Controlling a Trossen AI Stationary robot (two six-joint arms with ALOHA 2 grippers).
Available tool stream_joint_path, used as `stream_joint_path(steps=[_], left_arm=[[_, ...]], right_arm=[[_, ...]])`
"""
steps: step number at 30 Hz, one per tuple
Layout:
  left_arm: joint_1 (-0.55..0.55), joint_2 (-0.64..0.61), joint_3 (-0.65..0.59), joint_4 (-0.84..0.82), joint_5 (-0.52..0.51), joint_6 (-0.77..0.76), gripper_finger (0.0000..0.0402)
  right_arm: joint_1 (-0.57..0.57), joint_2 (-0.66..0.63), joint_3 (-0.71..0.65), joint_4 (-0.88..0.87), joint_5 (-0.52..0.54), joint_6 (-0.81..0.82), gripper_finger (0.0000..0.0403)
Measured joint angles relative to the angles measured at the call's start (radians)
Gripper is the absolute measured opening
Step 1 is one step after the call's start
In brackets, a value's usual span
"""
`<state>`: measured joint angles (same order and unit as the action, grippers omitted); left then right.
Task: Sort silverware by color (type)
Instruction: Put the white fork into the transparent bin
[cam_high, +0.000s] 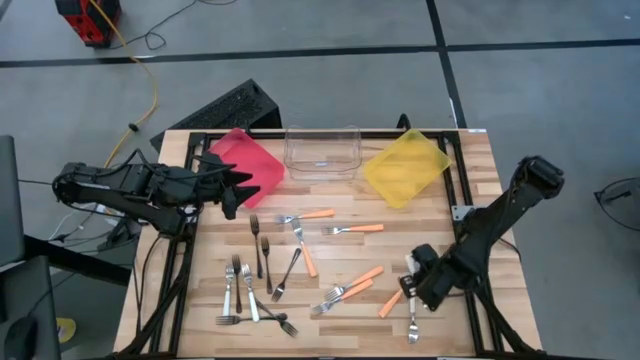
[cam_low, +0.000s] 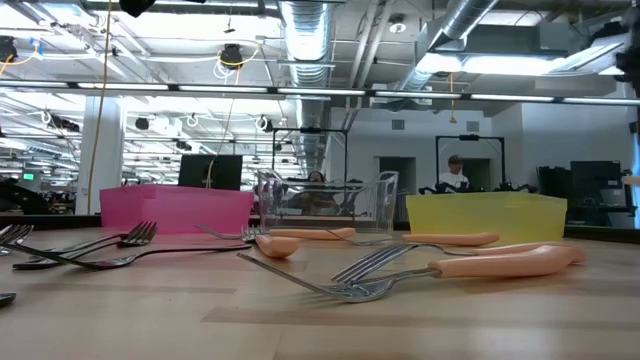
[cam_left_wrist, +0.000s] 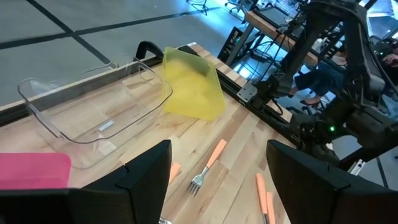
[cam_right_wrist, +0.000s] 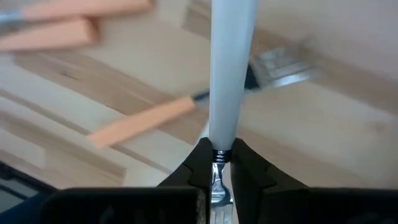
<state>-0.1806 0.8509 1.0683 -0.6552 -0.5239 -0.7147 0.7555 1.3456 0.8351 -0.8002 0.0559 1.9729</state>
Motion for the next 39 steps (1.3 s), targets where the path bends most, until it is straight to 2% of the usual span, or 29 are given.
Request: stream_joint_path(steps=[12,22,29,39], left_arm=[[0.000,0.000,0.000,0.000,0.004,0.007,0.0247],[0.000,0.000,0.000,0.002,0.003,0.017,0.0247],[0.000,0.000,0.000,0.002,-0.006,0.023,0.0247],[0.000,0.000,0.000,0.002,-0.036,0.041,0.0247]], right_arm=[[-0.251,-0.032,0.001,0.052,0.000,-0.365,0.0057],[-0.461,-0.032,0.001,0.192,0.024,-0.609,0.0056],[-0.586,-0.032,0.001,0.382,0.030,-0.781,0.0056],[-0.758,-0.032,0.001,0.773,0.086,-1.043,0.0056]])
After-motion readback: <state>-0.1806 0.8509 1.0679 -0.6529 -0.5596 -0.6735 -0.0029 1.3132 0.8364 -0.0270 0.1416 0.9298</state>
